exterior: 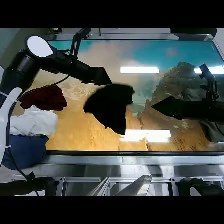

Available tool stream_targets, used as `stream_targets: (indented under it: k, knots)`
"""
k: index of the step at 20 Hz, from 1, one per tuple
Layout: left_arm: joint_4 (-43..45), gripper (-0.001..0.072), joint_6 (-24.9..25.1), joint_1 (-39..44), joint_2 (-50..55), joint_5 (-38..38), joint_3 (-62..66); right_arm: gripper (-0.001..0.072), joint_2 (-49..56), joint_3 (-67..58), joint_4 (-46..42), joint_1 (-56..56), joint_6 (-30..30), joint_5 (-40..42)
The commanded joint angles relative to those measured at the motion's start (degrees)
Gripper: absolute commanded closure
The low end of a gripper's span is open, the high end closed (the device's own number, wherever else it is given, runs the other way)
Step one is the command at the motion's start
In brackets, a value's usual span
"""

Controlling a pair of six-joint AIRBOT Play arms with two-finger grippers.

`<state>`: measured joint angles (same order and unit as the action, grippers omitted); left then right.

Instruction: Fold the shirts.

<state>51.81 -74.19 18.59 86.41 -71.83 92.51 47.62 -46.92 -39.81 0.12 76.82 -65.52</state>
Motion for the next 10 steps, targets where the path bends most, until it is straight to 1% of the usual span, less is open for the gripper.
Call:
stream_targets:
  k: [1, 3, 5, 7, 8, 10]
  knots:
    - [1.25, -0.0010, -2.27, -1.88, 0.66, -6.64, 1.05, 0.0032, 2.60, 0.42, -0.04, 0.09, -0.59, -0.04]
    - [3.21, -0.0008, -2.62, -5.42, 0.57, -12.31, 0.55, 0.0032, 4.72, 1.31, -0.04, 0.22, -0.70, 0.13]
    - [3.06, -0.0008, -2.27, -8.35, -1.03, -12.61, -6.38, 0.0033, 7.21, 3.50, -0.02, 1.57, -2.29, 1.84]
    - [3.02, -0.0008, -0.66, -9.49, -3.17, -10.36, -16.48, 0.0034, 10.43, 5.84, 0.00, 4.48, -2.54, 5.01]
    - [2.95, -0.0008, 0.42, -9.51, -4.00, -8.11, -21.38, 0.0034, 12.68, 6.49, 0.00, 6.51, -3.23, 6.88]
    - [-0.37, -0.0006, 3.98, -8.90, -4.20, -1.53, -29.53, 0.0034, 17.81, 6.64, 0.76, 10.80, -4.79, 11.50]
